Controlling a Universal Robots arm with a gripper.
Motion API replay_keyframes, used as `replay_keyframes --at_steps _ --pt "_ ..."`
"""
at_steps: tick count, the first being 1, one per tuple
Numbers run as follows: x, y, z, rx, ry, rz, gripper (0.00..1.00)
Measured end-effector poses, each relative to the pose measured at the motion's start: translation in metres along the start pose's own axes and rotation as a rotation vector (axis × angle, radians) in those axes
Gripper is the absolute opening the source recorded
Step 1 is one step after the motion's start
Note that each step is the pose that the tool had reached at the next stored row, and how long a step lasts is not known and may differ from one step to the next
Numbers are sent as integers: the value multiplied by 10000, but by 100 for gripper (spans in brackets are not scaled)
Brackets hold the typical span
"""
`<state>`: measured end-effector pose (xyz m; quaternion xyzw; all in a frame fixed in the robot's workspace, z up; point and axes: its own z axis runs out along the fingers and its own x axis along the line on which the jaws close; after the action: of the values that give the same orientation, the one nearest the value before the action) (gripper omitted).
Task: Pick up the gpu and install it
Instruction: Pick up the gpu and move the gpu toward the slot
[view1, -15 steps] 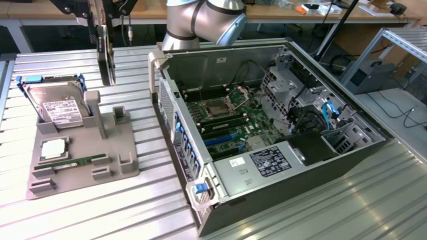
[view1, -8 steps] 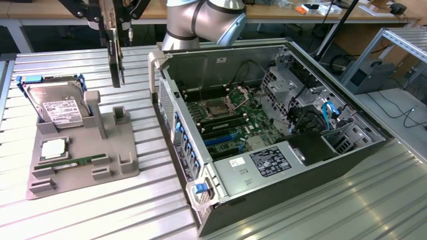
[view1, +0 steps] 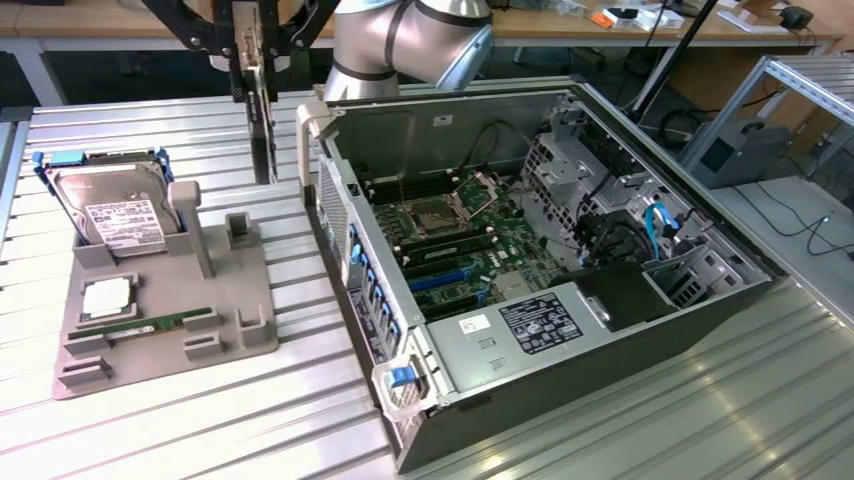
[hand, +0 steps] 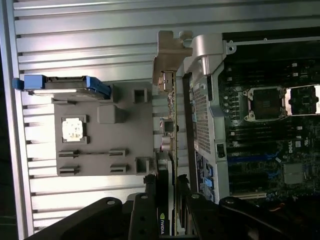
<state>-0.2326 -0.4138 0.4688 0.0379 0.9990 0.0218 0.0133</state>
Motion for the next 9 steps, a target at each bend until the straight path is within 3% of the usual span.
replay_keyframes --at_steps 1,5,9 --pt "-150 -126 22 28 0 0 27" --pt "-455 -130 43 31 5 0 27" --pt "-592 -124 51 32 5 -1 27"
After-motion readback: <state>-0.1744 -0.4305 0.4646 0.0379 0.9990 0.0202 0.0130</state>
